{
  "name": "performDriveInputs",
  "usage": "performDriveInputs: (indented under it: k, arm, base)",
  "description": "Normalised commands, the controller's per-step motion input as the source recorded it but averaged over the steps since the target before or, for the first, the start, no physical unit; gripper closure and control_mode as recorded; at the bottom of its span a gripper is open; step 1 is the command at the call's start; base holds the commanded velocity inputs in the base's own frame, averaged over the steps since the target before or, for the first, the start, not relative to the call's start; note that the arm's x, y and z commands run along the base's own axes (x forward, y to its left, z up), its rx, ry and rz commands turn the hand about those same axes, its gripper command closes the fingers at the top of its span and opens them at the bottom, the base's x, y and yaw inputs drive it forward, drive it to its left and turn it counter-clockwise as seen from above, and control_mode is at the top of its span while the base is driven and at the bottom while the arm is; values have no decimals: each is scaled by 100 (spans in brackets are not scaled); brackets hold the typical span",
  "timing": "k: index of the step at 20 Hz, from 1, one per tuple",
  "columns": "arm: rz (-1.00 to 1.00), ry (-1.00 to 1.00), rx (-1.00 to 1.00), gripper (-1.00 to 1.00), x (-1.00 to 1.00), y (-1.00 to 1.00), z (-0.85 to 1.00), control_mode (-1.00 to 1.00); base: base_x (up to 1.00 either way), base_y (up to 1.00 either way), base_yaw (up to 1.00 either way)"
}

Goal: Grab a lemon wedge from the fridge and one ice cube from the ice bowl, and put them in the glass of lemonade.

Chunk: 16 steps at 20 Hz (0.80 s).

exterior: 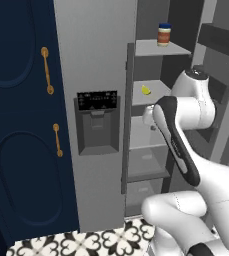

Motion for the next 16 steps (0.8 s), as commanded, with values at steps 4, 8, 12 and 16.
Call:
performDriveInputs:
  k: [4, 8, 12, 16]
  arm:
    - [19, 0, 0, -100, -100, 18, 62, -100]
    - [6, 4, 0, -100, -79, 1, 8, -100]
    - [-3, 8, -1, -100, -2, -27, -33, -100]
    - [-8, 1, -1, -100, 2, -31, -30, -100]
  base:
    - [0, 0, 0]
    - [0, 0, 0]
    - [0, 0, 0]
    - [0, 0, 0]
